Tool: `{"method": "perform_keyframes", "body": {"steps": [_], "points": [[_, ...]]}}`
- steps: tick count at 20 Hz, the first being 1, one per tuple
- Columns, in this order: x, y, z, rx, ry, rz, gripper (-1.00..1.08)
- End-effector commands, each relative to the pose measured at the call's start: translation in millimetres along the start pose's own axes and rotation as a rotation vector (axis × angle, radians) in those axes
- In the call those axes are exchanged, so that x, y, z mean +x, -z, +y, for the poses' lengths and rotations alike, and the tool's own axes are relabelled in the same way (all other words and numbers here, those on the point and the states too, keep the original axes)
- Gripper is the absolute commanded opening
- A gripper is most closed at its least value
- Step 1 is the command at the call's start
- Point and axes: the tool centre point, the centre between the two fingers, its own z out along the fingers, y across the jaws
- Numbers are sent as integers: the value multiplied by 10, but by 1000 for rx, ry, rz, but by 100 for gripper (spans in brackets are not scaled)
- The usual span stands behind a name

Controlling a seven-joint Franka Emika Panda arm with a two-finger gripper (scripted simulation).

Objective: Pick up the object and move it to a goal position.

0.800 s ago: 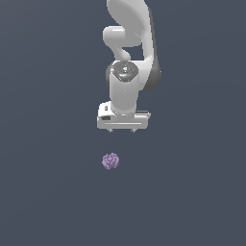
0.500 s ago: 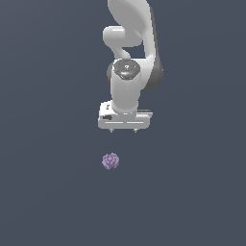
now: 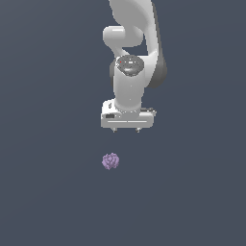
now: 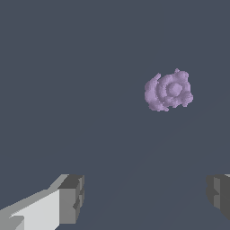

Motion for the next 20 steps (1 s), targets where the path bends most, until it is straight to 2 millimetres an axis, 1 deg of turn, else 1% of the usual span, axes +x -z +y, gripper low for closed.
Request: {"method": "perform_keyframes", "body": {"steps": [1,10,20], "points": [[9,-6,6,1,-13,0,100],[105,-70,75,8,-149,-1,100],[299,-210,226,18,-433,-2,100]]}}
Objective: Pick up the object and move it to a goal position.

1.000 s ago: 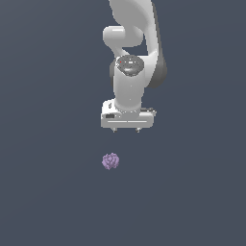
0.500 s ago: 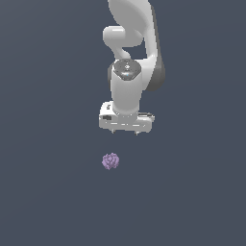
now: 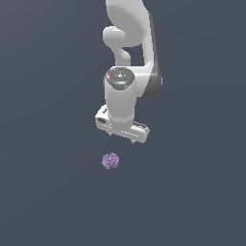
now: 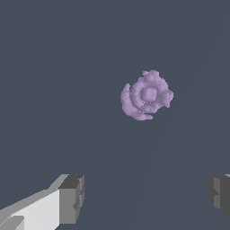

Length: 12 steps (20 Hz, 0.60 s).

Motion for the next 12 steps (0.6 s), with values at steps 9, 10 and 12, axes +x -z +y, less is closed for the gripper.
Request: {"method": "perform_keyframes", "body": {"steps": [9,10,12], "points": [[267,-168,89,8,-330,1,100],[292,-184,98,8,-361,1,100],[341,-217,116,9,-423,2,100]]}}
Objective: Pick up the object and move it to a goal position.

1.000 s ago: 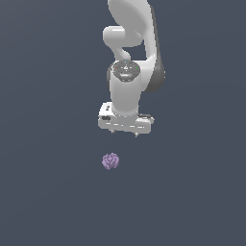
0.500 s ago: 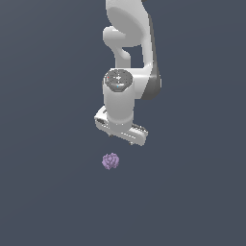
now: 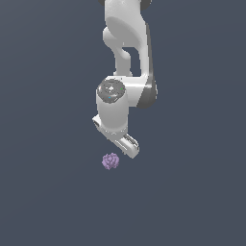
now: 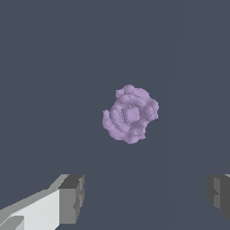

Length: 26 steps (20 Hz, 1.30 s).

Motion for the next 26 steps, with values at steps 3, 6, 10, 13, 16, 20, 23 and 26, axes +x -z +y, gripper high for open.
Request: {"method": "perform_keyframes", "body": {"steps": [3,6,10,13,16,20,23,26], "points": [[117,-74,-2,2,-141,2,100],[193,-123,-3,3,-232,4,100],[288,-185,-2,5,-349,8,100],[346,-224,-2,6,-421,10,100],[391,-256,-2,7,-479,12,100],[435,-286,-2,8,-534,14,100],[455,-299,-1,9,-559,15,100],[464,-305,-1,9,-571,16,100]]}}
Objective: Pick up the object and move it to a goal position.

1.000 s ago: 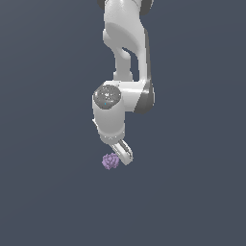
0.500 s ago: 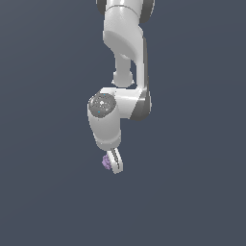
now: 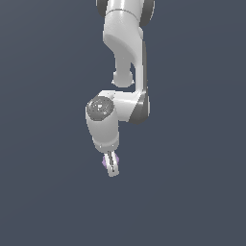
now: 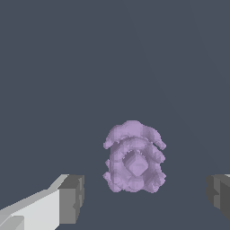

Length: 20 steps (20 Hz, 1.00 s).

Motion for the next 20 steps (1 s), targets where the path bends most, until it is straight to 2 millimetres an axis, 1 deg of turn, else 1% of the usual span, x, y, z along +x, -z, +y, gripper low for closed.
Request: {"method": "perform_keyframes", "body": {"steps": [1,4,6,14,17,20], "points": [[4,-3,-4,0,-8,0,100],[1,-19,-2,0,-3,0,100],[1,-70,-1,0,-4,0,100],[1,-462,11,0,-8,0,100],[3,-513,6,0,-9,0,100],[8,-504,-3,0,-9,0,100]]}}
